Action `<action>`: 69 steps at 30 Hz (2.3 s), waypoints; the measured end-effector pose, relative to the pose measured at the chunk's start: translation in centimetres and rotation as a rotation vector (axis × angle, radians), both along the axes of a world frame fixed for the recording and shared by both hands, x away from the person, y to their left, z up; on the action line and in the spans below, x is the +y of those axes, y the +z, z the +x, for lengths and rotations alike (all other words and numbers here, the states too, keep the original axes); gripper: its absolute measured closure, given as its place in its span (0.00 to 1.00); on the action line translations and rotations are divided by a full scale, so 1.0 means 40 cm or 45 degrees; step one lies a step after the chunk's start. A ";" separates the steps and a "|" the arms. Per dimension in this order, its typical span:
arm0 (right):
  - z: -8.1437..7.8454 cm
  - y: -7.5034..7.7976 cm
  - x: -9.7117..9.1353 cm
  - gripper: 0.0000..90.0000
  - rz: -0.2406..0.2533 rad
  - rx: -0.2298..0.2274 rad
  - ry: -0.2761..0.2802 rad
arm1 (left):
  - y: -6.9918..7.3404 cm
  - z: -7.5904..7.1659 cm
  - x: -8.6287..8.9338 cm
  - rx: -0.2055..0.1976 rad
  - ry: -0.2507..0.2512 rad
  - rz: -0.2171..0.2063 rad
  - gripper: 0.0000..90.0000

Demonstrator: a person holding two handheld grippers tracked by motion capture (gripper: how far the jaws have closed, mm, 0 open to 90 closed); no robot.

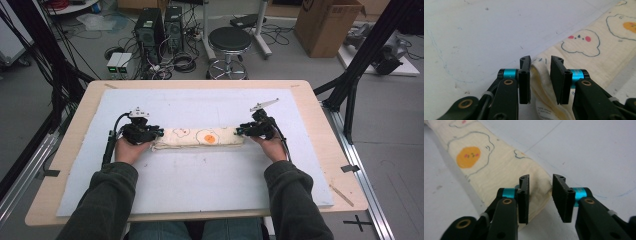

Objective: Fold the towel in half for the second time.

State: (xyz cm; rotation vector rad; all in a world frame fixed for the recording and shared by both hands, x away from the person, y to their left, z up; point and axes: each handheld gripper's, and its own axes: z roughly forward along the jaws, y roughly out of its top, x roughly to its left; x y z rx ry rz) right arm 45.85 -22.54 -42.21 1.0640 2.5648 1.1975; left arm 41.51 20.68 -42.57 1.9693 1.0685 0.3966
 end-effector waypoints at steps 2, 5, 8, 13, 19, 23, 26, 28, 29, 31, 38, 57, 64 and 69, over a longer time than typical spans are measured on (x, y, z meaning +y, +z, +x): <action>-0.005 0.008 -0.005 0.68 0.021 -0.010 -0.004 | 0.005 -0.003 0.003 -0.003 -0.002 -0.012 0.75; -0.012 0.020 -0.014 0.62 0.058 -0.018 -0.017 | 0.015 -0.009 0.005 -0.002 -0.012 -0.028 0.72; -0.020 0.033 -0.023 0.56 0.083 -0.037 -0.037 | 0.025 -0.017 0.003 -0.011 -0.034 -0.039 0.68; -0.035 0.051 -0.028 0.49 0.109 -0.051 -0.042 | 0.042 -0.027 0.009 -0.022 -0.037 -0.074 0.59; -0.042 0.062 -0.026 0.40 0.128 -0.064 -0.044 | 0.056 -0.037 0.019 -0.034 -0.041 -0.092 0.50; -0.046 0.064 -0.021 0.33 0.132 -0.057 -0.051 | 0.062 -0.043 0.019 -0.030 -0.048 -0.108 0.45; -0.049 0.066 -0.019 0.27 0.127 -0.066 -0.071 | 0.066 -0.049 0.018 -0.032 -0.056 -0.103 0.43; -0.052 0.069 -0.018 0.24 0.133 -0.059 -0.081 | 0.069 -0.054 0.018 -0.036 -0.059 -0.099 0.42; -0.054 0.070 -0.019 0.23 0.137 -0.056 -0.079 | 0.070 -0.056 0.019 -0.039 -0.062 -0.097 0.42; -0.059 0.071 -0.019 0.22 0.141 -0.067 -0.080 | 0.074 -0.062 0.018 -0.043 -0.058 -0.101 0.41; -0.078 0.071 -0.019 0.20 0.145 -0.088 -0.075 | 0.084 -0.082 0.015 -0.057 -0.091 -0.094 0.38; -0.132 0.093 -0.022 0.14 0.173 -0.117 -0.063 | 0.110 -0.142 0.017 -0.093 -0.147 -0.062 0.34; -0.149 0.103 -0.021 0.14 0.174 -0.137 -0.048 | 0.098 -0.170 0.027 -0.101 -0.145 -0.069 0.33; -0.165 0.093 -0.025 0.14 0.191 -0.146 -0.056 | 0.098 -0.188 0.038 -0.109 -0.142 -0.067 0.33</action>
